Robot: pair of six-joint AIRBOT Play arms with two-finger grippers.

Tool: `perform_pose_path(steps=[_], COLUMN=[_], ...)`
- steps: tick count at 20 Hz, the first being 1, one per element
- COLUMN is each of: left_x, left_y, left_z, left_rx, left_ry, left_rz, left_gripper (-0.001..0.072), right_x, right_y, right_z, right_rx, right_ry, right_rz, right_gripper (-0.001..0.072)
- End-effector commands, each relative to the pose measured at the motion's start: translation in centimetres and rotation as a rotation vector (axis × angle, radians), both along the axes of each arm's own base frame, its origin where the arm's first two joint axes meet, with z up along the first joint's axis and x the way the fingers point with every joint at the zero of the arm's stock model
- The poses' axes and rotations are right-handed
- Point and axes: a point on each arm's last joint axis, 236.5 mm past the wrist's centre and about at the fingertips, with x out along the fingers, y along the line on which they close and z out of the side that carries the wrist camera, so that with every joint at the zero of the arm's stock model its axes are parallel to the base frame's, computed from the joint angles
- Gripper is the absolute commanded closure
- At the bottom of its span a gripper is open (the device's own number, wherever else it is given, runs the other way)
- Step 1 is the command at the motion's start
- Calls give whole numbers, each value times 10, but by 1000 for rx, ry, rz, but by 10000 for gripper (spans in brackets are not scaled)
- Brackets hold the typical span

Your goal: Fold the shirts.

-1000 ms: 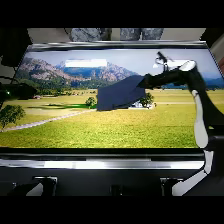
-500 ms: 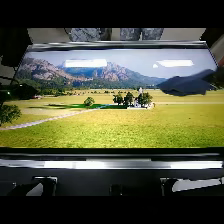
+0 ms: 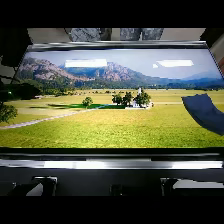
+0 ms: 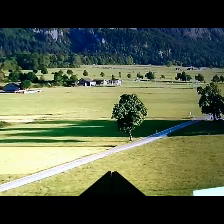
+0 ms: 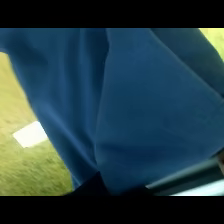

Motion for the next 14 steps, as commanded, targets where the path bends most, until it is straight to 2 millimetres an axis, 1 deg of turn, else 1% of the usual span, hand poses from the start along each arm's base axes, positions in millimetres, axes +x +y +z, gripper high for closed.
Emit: perform_pose_path(steps=[1,2,5,6,8,12,14], left_x=[0,0,0,0,0,0,0], left_y=[-1,-1,-1,-1,-1,-1,-1], left_z=[0,0,0,0,0,0,0], left_rx=[-2,-2,-2,-2,-2,-2,-2], left_ry=[-1,-1,-1,-1,-1,-1,-1], left_rz=[-2,-3,-2,-2,-2,-2,-2], left_gripper=[673,673,673,673,673,673,673], right_x=[-58,-72,-90,-99,-111,-123,-135], right_y=[10,14,34,36,39,47,46], right_z=[-32,-42,-70,-77,-83,-91,-94], right_rx=[3,3,56,54,51,75,68], right_ry=[185,226,237,254,288,325,371], right_rz=[-9,-7,-22,-9,29,65,79], right_gripper=[663,663,663,663,663,663,663])
